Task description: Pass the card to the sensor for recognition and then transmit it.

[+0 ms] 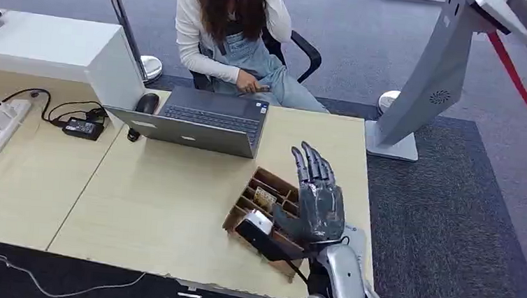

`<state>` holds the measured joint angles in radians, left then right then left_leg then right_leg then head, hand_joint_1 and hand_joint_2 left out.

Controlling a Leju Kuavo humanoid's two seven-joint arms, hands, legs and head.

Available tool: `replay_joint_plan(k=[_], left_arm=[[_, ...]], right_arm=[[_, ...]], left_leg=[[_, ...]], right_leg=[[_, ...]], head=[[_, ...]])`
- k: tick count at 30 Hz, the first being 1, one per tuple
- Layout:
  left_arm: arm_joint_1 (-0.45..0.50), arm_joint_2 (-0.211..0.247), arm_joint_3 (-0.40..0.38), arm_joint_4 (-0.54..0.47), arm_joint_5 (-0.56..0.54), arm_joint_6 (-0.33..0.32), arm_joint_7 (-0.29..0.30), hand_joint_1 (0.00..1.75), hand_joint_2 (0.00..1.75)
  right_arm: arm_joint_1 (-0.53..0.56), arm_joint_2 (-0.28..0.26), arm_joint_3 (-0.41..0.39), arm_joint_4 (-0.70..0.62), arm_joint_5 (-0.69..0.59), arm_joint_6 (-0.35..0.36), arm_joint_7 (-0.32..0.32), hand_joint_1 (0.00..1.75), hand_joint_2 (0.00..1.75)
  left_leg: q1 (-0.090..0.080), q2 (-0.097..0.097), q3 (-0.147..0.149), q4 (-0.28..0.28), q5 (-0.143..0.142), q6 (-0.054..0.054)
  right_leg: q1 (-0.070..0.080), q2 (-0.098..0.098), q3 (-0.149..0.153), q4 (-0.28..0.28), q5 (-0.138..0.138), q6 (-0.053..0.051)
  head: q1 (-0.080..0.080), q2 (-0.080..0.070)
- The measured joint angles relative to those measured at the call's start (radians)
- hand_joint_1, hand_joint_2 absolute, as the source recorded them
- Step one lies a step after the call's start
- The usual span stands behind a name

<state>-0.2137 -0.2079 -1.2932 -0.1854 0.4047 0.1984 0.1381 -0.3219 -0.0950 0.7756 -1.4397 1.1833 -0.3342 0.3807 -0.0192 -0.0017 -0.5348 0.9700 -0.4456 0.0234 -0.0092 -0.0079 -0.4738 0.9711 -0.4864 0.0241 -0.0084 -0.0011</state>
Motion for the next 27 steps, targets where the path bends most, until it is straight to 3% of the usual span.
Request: replay_joint_plan(k=[14,23,27], left_arm=[[-0.003,-0.002,0.023,0.0,-0.002,0.003,0.027,0.0,0.0],[-0.004,-0.003,0.04,0.0,0.013,0.01,0.03,0.0,0.0],[-0.005,-0.003,0.043,0.0,0.016,0.01,0.025,0.0,0.0]], right_arm=[[-0.005,-0.067,-0.06,-0.046,0.038,0.024,0.059,0.0,1.75],[-0.004,-0.087,-0.063,-0.055,0.026,0.067,0.062,0.0,1.75],[0.005,-0.091,-0.063,-0.074,-0.04,0.098,0.048,0.0,1.75]], left_leg=[[0.0,0.0,0.0,0.0,0.0,0.0],[0.0,0.0,0.0,0.0,0.0,0.0],[0.0,0.0,0.0,0.0,0.0,0.0]], right_leg=[[0.0,0.0,0.0,0.0,0.0,0.0],[0.0,0.001,0.0,0.0,0.0,0.0],[0.0,0.001,0.0,0.0,0.0,0.0]], head=[[0.0,0.0],[0.0,0.0],[0.0,0.0]])
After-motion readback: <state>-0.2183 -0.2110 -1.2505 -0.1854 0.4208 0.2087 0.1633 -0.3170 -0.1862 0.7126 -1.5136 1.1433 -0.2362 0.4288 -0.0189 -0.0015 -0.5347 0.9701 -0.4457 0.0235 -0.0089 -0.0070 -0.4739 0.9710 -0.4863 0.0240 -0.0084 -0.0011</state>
